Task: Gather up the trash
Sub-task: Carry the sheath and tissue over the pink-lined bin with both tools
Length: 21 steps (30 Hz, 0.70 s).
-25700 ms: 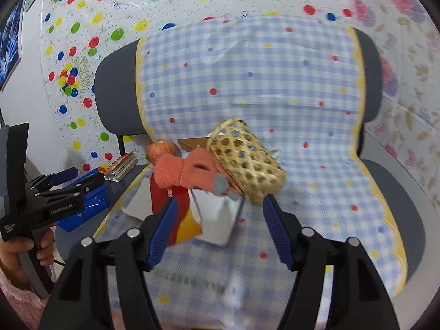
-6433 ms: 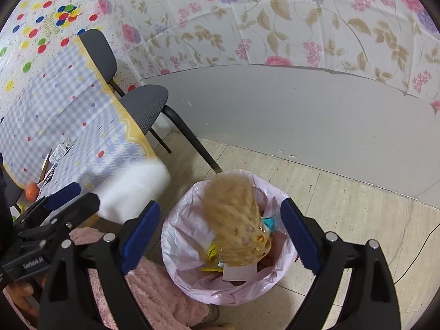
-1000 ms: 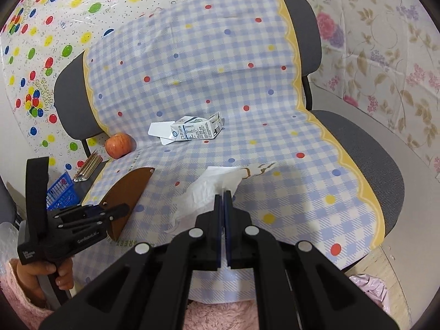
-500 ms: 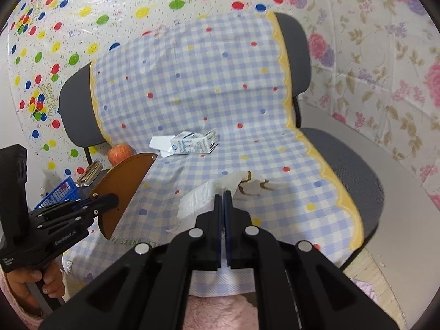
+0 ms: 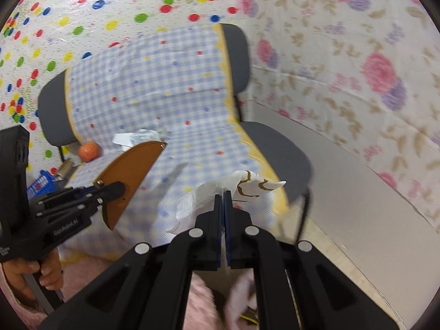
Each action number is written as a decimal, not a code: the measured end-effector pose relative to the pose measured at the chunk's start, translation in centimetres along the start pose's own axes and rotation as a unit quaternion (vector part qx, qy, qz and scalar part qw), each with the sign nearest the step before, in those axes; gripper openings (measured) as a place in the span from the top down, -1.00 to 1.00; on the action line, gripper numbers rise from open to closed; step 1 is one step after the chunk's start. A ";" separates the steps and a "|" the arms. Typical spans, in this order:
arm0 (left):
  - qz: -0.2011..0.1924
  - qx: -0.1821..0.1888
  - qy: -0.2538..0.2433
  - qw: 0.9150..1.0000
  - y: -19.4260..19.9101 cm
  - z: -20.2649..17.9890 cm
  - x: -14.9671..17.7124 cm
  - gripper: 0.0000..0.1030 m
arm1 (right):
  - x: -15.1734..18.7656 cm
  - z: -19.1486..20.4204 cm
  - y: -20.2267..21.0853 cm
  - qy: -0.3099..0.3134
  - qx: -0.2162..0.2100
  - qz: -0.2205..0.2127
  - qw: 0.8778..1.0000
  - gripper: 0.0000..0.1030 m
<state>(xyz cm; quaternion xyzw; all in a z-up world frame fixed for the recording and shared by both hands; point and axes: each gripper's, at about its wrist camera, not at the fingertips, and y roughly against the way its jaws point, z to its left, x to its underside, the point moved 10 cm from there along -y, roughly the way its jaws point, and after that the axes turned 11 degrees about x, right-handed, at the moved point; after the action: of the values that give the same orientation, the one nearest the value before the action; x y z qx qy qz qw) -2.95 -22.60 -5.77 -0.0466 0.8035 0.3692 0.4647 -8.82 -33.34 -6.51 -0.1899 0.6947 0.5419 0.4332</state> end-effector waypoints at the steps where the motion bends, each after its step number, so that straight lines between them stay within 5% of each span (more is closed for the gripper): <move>1: 0.004 0.010 -0.004 1.000 -0.4 -0.9 0.4 0.72 | 0.5 -0.8 0.2 -0.001 0.011 0.001 1.000 0.95; 21: 0.103 0.115 -0.098 0.983 -7.1 -13.8 6.9 0.71 | 9.5 -11.8 3.6 -0.041 0.116 0.051 0.991 0.95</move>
<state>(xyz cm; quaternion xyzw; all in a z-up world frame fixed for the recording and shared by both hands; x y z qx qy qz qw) -13.74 -34.70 -11.01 0.1265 0.7914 0.3232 0.5032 -21.35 -41.03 -11.63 -0.0800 0.7434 0.4861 0.4524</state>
